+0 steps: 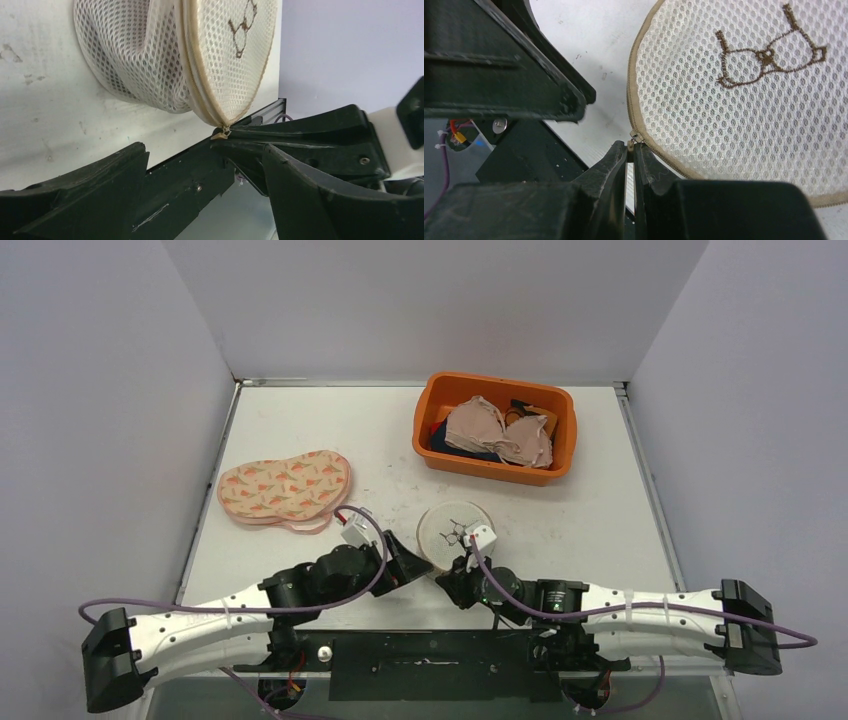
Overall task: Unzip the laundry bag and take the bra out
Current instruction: Unzip the laundry bag at the center of the board.
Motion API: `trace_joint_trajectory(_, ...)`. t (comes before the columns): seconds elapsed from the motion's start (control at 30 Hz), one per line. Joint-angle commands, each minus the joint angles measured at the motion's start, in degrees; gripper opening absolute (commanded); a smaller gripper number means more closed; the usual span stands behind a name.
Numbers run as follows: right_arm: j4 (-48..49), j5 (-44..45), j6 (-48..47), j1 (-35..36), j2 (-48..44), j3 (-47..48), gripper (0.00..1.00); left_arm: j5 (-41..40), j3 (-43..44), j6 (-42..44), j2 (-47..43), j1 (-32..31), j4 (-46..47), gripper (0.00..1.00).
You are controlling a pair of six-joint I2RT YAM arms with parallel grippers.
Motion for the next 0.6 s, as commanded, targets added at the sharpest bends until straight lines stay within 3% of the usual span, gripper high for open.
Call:
trace_joint_trajectory(0.0, 5.43, -0.94, -1.61, 0.53, 1.42, 3.33, 0.05, -6.68, -0.07, -5.94, 1.96, -2.94, 3.49, 0.77)
trace_joint_trajectory(0.2, 5.98, -1.7, -1.84, 0.55, 1.59, 3.53, 0.05, -9.08, -0.65, -9.02, 5.45, -3.46, 11.74, 0.55)
trace_joint_trajectory(0.57, 5.95, -2.02, -1.8, 0.53, 1.09, 3.07, 0.05, -12.06, -1.54, -10.62, 7.34, -3.85, 13.67, 0.38)
